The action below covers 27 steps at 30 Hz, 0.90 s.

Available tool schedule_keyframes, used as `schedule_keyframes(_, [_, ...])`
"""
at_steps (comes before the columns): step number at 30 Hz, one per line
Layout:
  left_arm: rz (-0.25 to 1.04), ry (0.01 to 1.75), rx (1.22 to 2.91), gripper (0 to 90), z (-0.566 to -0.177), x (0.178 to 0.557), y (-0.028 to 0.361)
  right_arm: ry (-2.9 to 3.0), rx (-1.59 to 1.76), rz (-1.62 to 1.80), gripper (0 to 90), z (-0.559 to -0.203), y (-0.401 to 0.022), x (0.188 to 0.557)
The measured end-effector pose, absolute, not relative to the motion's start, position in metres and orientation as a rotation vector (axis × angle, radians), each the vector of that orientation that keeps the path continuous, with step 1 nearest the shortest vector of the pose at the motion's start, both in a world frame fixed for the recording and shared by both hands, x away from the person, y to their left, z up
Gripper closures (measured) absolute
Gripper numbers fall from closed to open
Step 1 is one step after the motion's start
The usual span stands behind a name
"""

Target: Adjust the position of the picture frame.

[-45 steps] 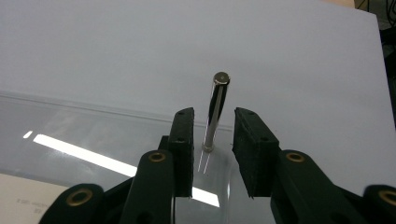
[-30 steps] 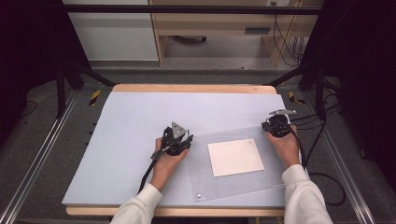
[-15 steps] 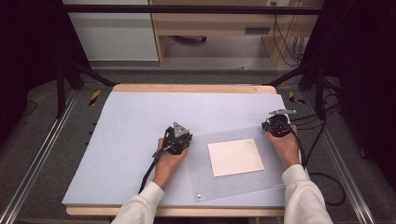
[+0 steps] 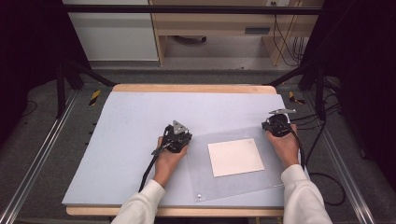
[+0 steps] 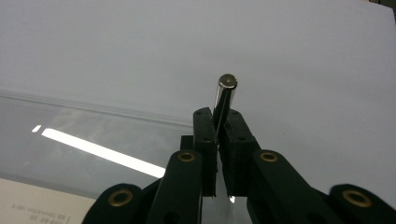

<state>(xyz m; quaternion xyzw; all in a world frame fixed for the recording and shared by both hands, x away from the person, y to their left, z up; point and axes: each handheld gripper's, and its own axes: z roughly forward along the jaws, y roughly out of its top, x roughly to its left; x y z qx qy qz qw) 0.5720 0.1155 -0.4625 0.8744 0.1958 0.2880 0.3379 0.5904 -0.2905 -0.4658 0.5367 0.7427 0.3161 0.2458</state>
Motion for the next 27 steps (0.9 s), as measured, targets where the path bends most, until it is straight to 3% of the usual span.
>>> schedule_keyframes(24, [0.664, 0.444, 2.305, 84.3, -0.449, 0.578, 0.128, 2.1, 1.435, 0.764, 85.9, -0.438, -0.278, 0.59])
schedule_keyframes(27, [0.656, 0.503, 2.273, 84.1, -0.445, 0.574, 0.131, 2.118, 1.434, 0.758, 85.9, -0.431, -0.275, 0.589])
